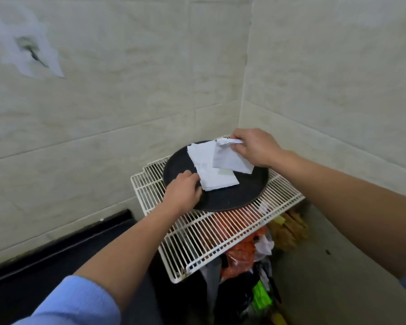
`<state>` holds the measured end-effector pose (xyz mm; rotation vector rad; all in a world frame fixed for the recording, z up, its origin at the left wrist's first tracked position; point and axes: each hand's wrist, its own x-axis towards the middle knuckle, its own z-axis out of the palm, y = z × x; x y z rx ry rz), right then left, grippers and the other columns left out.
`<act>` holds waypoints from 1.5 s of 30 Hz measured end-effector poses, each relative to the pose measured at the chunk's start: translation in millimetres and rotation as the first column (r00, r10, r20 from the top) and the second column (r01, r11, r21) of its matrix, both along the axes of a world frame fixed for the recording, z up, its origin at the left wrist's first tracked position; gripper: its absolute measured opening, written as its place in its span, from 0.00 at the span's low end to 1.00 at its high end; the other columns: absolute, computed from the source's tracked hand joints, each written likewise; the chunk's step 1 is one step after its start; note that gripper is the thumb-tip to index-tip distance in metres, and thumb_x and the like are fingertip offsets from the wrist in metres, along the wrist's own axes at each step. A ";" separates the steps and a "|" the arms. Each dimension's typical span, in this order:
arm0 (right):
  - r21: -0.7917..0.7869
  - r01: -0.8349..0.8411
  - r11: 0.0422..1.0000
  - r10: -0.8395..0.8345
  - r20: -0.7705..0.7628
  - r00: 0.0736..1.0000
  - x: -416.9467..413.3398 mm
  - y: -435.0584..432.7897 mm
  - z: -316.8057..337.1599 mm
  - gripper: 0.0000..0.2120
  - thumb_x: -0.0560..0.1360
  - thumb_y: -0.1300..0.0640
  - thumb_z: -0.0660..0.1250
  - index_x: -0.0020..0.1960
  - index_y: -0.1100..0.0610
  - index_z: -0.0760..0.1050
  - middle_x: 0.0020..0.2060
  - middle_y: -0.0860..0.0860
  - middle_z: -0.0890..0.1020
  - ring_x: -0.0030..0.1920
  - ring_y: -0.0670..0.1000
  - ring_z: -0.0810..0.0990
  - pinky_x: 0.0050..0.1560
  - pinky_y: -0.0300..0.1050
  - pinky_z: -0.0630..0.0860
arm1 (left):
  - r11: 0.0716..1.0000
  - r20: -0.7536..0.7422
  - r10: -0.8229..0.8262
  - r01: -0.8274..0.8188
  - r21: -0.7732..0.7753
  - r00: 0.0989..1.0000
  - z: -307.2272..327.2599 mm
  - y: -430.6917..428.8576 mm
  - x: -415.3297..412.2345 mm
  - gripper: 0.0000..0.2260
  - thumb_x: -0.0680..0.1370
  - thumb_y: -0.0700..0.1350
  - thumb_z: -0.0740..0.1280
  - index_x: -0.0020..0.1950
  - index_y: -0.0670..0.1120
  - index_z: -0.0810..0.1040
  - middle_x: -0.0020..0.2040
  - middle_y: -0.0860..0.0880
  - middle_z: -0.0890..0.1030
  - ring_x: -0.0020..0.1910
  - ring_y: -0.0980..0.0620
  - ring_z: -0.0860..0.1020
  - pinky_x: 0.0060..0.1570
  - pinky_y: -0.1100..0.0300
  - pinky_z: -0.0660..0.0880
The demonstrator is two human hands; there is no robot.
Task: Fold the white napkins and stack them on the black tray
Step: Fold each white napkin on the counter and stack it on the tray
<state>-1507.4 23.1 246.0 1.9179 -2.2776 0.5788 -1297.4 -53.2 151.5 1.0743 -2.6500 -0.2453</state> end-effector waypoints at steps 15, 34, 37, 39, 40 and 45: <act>0.266 -0.277 0.923 0.267 0.076 0.961 -37.5 -155.4 -25.6 0.04 0.77 0.53 0.64 0.50 0.50 0.75 0.46 0.47 0.77 0.48 0.52 0.74 0.43 0.45 0.66 | 0.999 0.045 0.013 -0.015 0.049 0.999 -42.0 -49.4 -42.5 0.16 0.79 0.52 0.59 0.64 0.47 0.72 0.63 0.47 0.72 0.57 0.45 0.72 0.54 0.50 0.70; 0.318 -0.297 0.901 0.291 0.066 0.954 -61.9 -231.9 -83.4 0.13 0.76 0.51 0.65 0.60 0.51 0.75 0.58 0.51 0.78 0.58 0.55 0.75 0.54 0.49 0.71 | 0.987 -0.025 0.152 -0.151 0.057 0.988 -40.9 -47.6 -38.8 0.16 0.78 0.51 0.62 0.63 0.47 0.74 0.63 0.48 0.74 0.57 0.47 0.73 0.56 0.50 0.71; 0.146 -0.311 0.939 0.325 -0.086 0.942 -55.4 -212.6 -96.3 0.21 0.78 0.47 0.62 0.70 0.51 0.69 0.68 0.53 0.71 0.67 0.56 0.67 0.64 0.54 0.65 | 0.985 -0.048 0.165 -0.162 0.050 0.985 -42.4 -46.5 -37.7 0.15 0.79 0.51 0.61 0.63 0.46 0.75 0.62 0.47 0.74 0.56 0.46 0.74 0.55 0.49 0.72; 0.145 -0.410 0.900 0.428 -0.127 0.895 -47.5 -196.2 -109.8 0.25 0.79 0.42 0.58 0.74 0.49 0.63 0.74 0.52 0.64 0.73 0.55 0.60 0.69 0.55 0.59 | 0.986 -0.049 0.161 -0.159 0.039 0.986 -46.0 -45.2 -37.2 0.15 0.79 0.52 0.60 0.62 0.46 0.75 0.60 0.48 0.75 0.55 0.46 0.74 0.54 0.50 0.71; 0.201 -0.431 0.880 0.459 -0.120 0.880 -45.1 -190.3 -117.8 0.27 0.80 0.40 0.55 0.76 0.49 0.59 0.76 0.51 0.60 0.76 0.54 0.56 0.71 0.56 0.56 | 0.987 -0.032 0.157 -0.157 0.026 0.987 -48.1 -44.2 -37.4 0.15 0.79 0.52 0.60 0.62 0.47 0.75 0.60 0.48 0.75 0.54 0.46 0.74 0.54 0.51 0.71; 0.365 -0.372 0.854 0.426 -0.078 0.901 -45.7 -190.0 -143.9 0.29 0.81 0.37 0.44 0.79 0.46 0.46 0.79 0.50 0.46 0.78 0.51 0.43 0.75 0.56 0.45 | 0.983 0.006 0.181 -0.181 0.002 0.983 -51.5 -42.8 -39.2 0.16 0.79 0.53 0.59 0.62 0.47 0.75 0.58 0.49 0.75 0.55 0.48 0.73 0.54 0.53 0.69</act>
